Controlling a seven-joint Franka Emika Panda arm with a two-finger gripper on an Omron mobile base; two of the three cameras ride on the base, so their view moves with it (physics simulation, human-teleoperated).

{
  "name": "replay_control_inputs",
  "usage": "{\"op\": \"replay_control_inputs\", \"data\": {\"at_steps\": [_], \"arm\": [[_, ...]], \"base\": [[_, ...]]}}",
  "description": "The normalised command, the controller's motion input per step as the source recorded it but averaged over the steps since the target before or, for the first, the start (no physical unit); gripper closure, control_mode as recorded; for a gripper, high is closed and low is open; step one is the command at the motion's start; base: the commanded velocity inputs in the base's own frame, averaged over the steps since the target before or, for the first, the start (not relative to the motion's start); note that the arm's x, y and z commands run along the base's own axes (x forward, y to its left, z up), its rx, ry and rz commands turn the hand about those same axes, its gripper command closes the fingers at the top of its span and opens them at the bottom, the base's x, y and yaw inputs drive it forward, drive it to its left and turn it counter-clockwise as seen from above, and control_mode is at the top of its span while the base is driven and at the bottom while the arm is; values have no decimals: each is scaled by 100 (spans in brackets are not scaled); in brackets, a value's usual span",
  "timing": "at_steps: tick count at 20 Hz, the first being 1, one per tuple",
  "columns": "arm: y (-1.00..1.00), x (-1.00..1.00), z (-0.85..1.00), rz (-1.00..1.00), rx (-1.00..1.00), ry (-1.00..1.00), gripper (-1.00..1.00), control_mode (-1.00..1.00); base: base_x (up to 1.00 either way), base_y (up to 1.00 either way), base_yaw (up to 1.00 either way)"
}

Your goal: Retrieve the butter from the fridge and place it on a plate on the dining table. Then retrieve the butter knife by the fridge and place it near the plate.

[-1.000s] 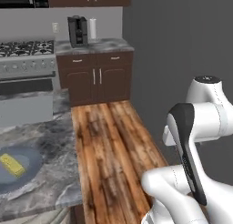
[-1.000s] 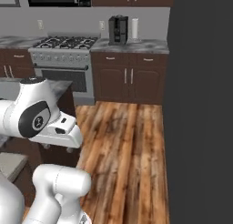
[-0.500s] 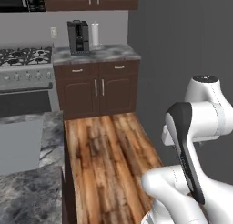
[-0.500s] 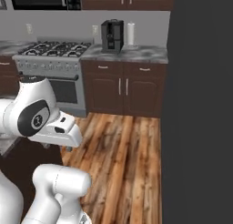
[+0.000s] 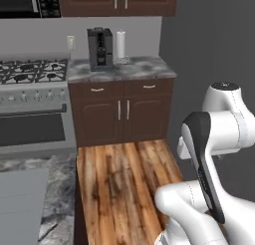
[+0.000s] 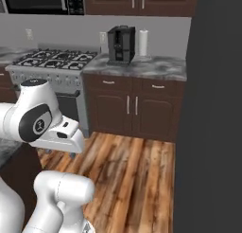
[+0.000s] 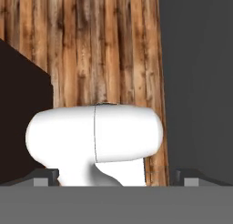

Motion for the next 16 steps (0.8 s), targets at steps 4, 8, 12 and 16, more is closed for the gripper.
{"op": "replay_control_inputs", "data": {"at_steps": [4, 8, 12, 16], "arm": [[0, 0, 0, 0, 0, 0, -100, 100], [0, 0, 0, 0, 0, 0, -100, 100], [0, 0, 0, 0, 0, 0, -100, 100], [0, 0, 0, 0, 0, 0, -100, 100]], "base": [[100, -8, 15], [100, -11, 26], [100, -11, 35], [100, -15, 41]]}}
